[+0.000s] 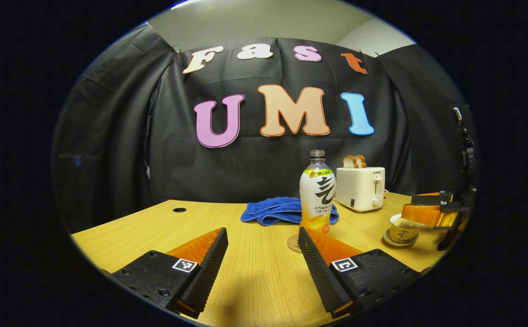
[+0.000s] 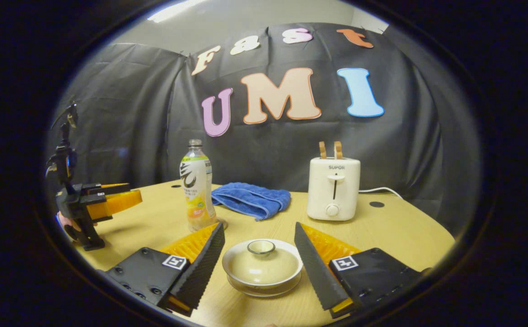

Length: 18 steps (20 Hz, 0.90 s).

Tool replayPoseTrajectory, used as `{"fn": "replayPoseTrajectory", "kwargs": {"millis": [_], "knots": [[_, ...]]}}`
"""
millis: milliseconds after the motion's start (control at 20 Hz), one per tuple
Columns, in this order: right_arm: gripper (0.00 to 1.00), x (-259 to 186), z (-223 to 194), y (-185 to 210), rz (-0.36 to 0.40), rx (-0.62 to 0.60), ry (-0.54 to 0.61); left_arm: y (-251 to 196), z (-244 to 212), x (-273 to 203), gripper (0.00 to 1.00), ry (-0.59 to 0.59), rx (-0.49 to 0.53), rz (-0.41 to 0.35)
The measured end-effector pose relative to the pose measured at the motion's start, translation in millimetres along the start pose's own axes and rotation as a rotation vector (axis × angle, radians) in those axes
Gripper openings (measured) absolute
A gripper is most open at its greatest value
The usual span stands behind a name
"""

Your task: Open the teacup lid with one hand, grasp the water bottle and pour water into the teacup with the other hand; after pouring, place the water bottle on the coaster and then close the teacup lid.

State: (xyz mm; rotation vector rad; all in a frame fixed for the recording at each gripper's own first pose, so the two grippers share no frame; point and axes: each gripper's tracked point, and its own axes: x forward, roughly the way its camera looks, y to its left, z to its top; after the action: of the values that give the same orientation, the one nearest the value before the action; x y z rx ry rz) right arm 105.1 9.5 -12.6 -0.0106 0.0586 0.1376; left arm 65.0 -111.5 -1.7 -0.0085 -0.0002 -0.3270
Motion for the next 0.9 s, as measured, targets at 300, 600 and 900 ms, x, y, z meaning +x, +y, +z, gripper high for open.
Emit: {"fn": "replayPoseTrajectory", "kwargs": {"millis": [300, 600, 900], "knots": [[0.94, -27, 7, -12, -0.069, 0.01, -0.061, 7, 0, -8, 0.91, 0.002, 0.0, 0.05], [0.94, -57, 8, -43, -0.194, 0.011, -0.069, 16, 0, -18, 0.91, 0.002, 0.004, 0.109], [0.96, -69, 9, -53, -0.246, 0.013, -0.069, 27, 0, -27, 0.91, 0.004, 0.004, 0.181]]}}
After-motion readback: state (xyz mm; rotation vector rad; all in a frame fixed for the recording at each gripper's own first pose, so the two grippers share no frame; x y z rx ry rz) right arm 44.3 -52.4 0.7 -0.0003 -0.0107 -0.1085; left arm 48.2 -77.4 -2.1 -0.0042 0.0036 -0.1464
